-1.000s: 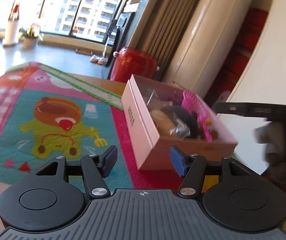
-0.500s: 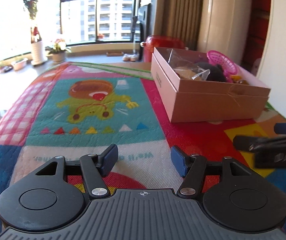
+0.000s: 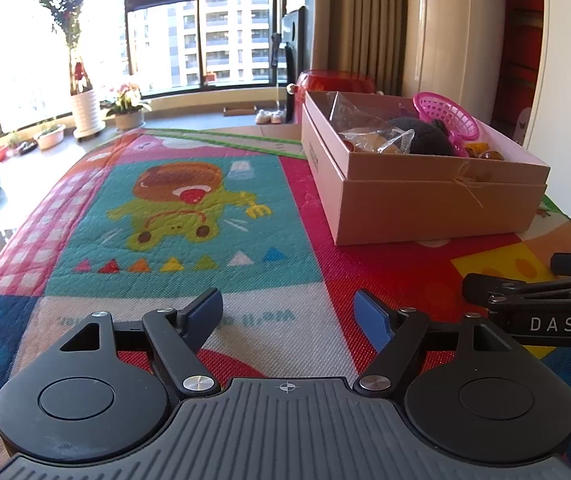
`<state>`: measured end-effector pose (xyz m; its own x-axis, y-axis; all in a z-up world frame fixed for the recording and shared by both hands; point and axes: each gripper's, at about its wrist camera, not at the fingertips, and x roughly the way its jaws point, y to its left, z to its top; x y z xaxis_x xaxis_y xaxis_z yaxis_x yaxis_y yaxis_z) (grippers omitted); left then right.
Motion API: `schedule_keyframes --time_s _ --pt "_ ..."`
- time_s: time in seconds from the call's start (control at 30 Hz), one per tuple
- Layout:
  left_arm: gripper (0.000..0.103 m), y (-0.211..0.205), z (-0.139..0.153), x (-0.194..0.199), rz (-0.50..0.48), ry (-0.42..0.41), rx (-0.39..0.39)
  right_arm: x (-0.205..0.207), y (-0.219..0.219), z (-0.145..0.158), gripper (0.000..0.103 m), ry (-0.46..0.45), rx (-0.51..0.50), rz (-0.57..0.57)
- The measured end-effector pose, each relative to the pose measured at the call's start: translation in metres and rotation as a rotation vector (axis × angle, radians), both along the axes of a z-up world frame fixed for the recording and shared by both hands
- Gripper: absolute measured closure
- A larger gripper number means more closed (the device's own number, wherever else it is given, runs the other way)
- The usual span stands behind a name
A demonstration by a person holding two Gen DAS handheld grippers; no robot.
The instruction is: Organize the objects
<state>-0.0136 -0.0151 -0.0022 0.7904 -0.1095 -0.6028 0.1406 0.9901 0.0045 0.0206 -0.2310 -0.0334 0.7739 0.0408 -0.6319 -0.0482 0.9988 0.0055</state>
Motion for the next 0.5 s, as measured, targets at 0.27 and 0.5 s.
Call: schedule_keyframes --time_s 0.27,0.5 --pt "0.022 -0.0023 0.0006 0.0002 0.013 0.004 -0.009 0.0009 0.0022 -0.0005 0.000 -0.001 0.000 0.000" --pt "0.019 -0.0062 0.0014 0.0012 0.030 0.005 0.001 0.0005 0.0022 -0.0004 0.000 -0.001 0.000 0.000"
